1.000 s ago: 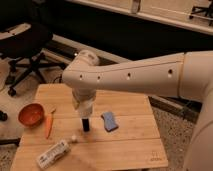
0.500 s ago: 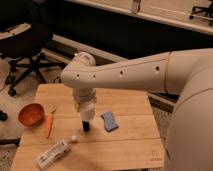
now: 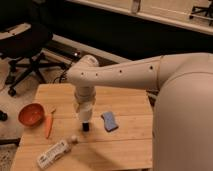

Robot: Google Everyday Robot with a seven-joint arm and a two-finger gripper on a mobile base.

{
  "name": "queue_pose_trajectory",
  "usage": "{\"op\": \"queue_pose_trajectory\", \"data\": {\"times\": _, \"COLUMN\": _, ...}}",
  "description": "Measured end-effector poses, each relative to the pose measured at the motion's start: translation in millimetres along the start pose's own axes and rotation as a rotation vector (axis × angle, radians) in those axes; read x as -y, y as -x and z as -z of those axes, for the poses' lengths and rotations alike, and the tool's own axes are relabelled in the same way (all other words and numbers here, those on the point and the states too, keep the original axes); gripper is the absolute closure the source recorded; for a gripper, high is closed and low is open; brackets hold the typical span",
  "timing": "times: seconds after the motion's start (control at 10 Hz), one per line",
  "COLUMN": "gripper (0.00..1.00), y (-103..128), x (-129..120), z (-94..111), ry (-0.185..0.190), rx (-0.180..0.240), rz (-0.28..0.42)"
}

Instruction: Place the ceramic cup over the eraser

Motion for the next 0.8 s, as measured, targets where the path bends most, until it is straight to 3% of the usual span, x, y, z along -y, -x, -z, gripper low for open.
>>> {"op": "queue_pose_trajectory", "data": {"times": 0.4, "gripper": 0.96, "y": -6.3, "x": 17.3, "z": -27.2, "ry": -0.035, "rx": -0.044, "rz": -0.004}}
{"op": "queue_pose_trajectory", "data": {"times": 0.6, "gripper": 0.79, "y": -11.6, "x": 16.5, "z": -37.8, "ry": -0.023, "rx": -0.066, "rz": 0.006}}
{"op": "queue_pose_trajectory", "data": {"times": 0.8, "gripper": 0.57, "y": -12.6, "x": 11.6, "z": -43.3, "ry": 0.012, "rx": -0.080, "rz": 0.011}}
